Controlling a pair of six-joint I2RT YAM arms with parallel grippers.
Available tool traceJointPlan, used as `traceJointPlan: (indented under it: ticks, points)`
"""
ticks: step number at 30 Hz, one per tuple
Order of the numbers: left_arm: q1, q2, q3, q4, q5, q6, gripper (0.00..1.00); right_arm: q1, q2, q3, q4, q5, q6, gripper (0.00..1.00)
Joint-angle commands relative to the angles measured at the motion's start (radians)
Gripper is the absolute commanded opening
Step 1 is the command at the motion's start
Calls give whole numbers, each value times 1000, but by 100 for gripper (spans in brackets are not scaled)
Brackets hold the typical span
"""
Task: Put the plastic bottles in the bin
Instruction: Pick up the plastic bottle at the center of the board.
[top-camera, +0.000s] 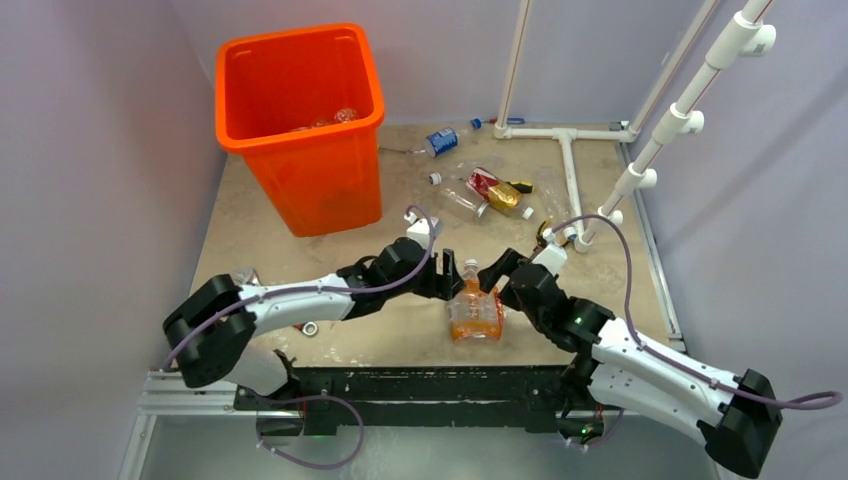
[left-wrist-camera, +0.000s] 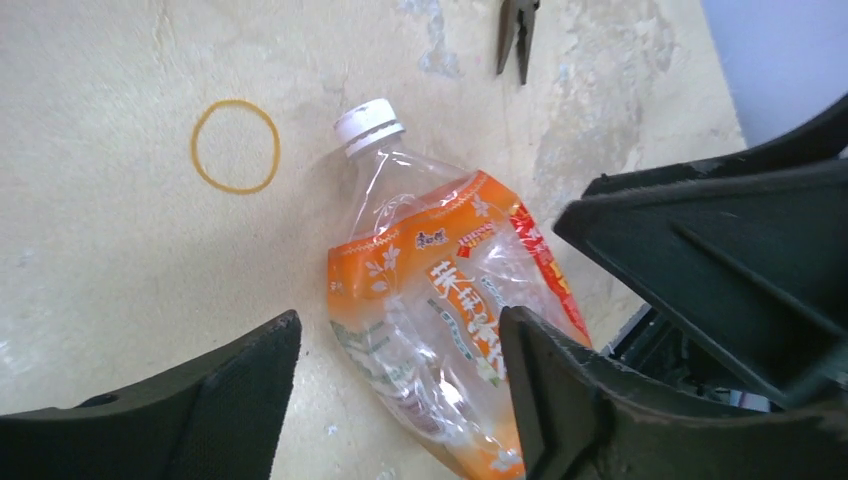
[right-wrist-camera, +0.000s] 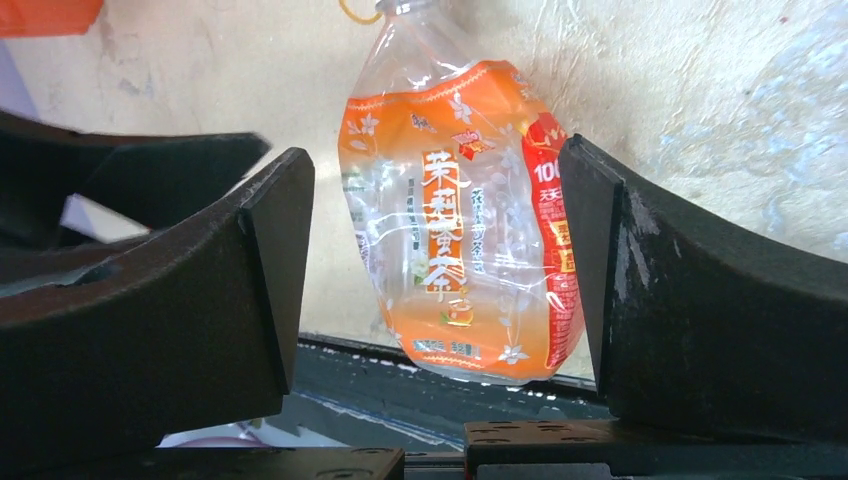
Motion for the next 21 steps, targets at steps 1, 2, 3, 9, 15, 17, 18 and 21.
traceJointPlan:
  ticks: [1,2,3,9,15,17,18,21]
  points:
    - [3,-146,22,-101,-52,59,76,-3,26,82,-50,64,-103,87]
    - [3,-183,27,-133,-69,70,78,-6,43,101,-36,65,-139,87]
    - [2,-221,33,-173,-93,81,80,-11,66,123,-22,66,-169,86]
    - [5,-410,147,-433,-290,160,85,-231,235,214,142,-205,-393,79]
    - [6,-449,355,-665,-350,324,88,-241,460,396,122,-247,-587,77]
    - [5,-440,412,-722,-367,369,88,-243,525,437,120,-268,-618,76]
    - [6,-439,428,-734,-378,389,88,-246,551,451,125,-282,-630,75]
    - [6,-452,424,-717,-450,465,88,-245,640,506,118,-313,-657,74]
